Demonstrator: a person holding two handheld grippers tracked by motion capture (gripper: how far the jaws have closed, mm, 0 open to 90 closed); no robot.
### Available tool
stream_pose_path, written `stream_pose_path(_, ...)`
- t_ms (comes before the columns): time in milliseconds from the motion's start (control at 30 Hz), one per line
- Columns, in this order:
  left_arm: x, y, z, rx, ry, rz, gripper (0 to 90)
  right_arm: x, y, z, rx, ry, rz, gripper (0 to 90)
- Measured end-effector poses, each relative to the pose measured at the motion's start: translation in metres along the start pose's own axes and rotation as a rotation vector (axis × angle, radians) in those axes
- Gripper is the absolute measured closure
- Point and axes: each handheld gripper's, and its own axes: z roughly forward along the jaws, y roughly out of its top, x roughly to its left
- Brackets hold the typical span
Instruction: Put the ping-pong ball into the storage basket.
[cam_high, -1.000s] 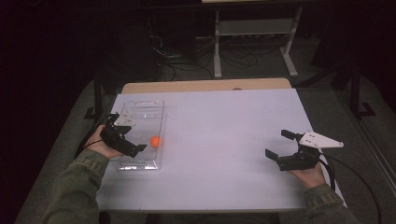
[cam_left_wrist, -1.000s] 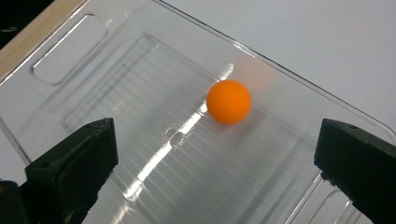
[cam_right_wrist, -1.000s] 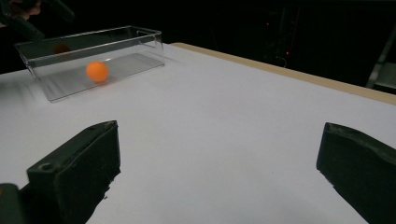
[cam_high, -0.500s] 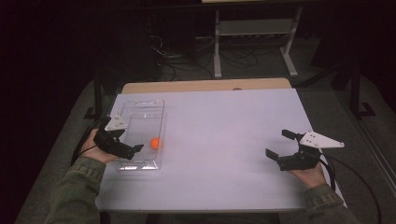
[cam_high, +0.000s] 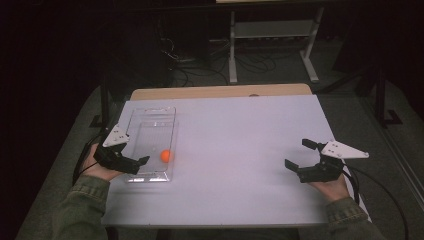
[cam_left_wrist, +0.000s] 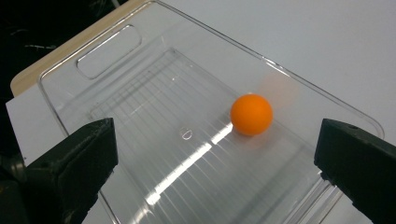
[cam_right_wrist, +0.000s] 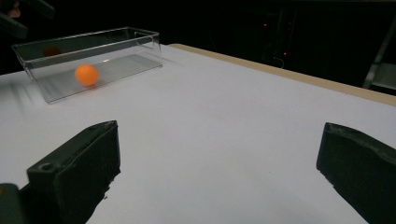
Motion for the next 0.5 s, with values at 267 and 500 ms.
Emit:
stream_pose_path(267, -0.001, -0.005, -0.009, -0.051, 0.040, -0.024, 0.0, 0.000, 0.000, 0.000, -0.001, -0.002, 0.001, 0.0)
stream_pose_path(500, -0.003, -0.011, -0.015, -0.095, 0.069, -0.052, 0.0, 0.000, 0.000, 0.000, -0.001, -0.002, -0.002, 0.0)
